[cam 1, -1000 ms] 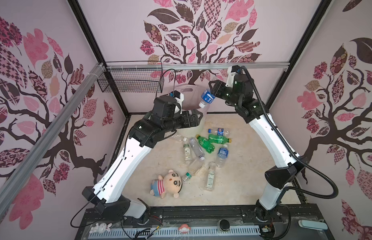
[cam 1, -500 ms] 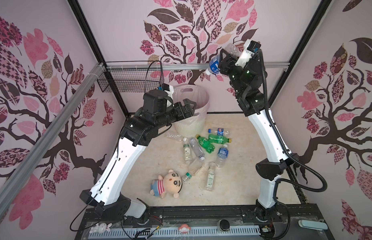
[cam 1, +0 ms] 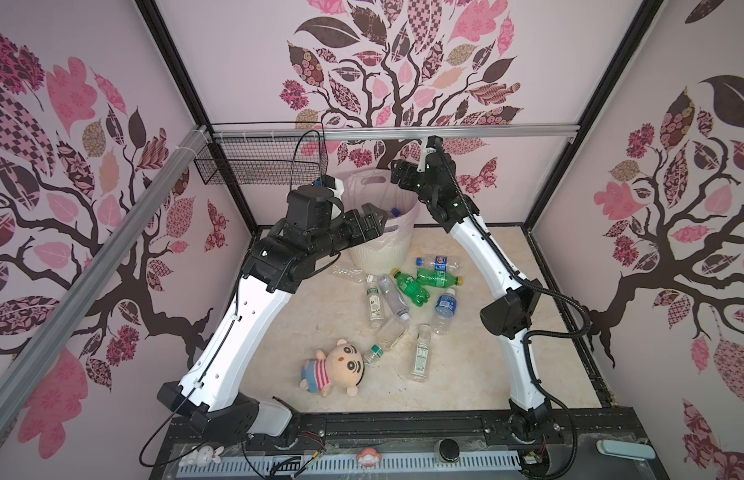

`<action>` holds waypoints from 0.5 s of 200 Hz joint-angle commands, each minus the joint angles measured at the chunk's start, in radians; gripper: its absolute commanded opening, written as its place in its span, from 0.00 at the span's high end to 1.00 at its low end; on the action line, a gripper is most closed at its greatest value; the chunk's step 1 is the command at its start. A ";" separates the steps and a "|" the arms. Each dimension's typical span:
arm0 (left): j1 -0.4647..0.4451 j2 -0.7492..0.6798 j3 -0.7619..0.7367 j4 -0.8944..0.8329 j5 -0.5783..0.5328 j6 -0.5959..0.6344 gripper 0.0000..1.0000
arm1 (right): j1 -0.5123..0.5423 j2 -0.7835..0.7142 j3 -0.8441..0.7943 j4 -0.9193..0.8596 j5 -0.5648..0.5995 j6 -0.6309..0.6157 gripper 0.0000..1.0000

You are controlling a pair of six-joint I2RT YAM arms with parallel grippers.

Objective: Throw the plastic bottles in the bin
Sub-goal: 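Open the right gripper to drop the blue-labelled bottle into the bin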

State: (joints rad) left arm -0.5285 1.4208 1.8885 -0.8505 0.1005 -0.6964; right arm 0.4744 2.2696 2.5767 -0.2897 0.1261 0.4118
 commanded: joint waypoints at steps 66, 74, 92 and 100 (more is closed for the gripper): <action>0.005 -0.040 -0.058 0.027 0.018 -0.022 0.03 | -0.005 -0.152 0.003 -0.031 -0.003 0.001 0.02; 0.005 -0.043 -0.072 0.033 0.018 -0.015 0.03 | -0.005 -0.166 -0.009 -0.043 0.001 -0.003 0.00; 0.005 -0.053 -0.110 0.042 0.016 -0.015 0.03 | -0.006 -0.204 -0.044 -0.079 0.010 -0.018 0.00; 0.005 -0.061 -0.137 0.055 0.015 -0.018 0.03 | -0.005 -0.226 -0.065 -0.096 0.014 -0.028 0.00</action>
State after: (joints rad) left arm -0.5278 1.3903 1.8153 -0.8371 0.1139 -0.7116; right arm 0.4744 2.1548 2.5431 -0.3328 0.1272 0.4126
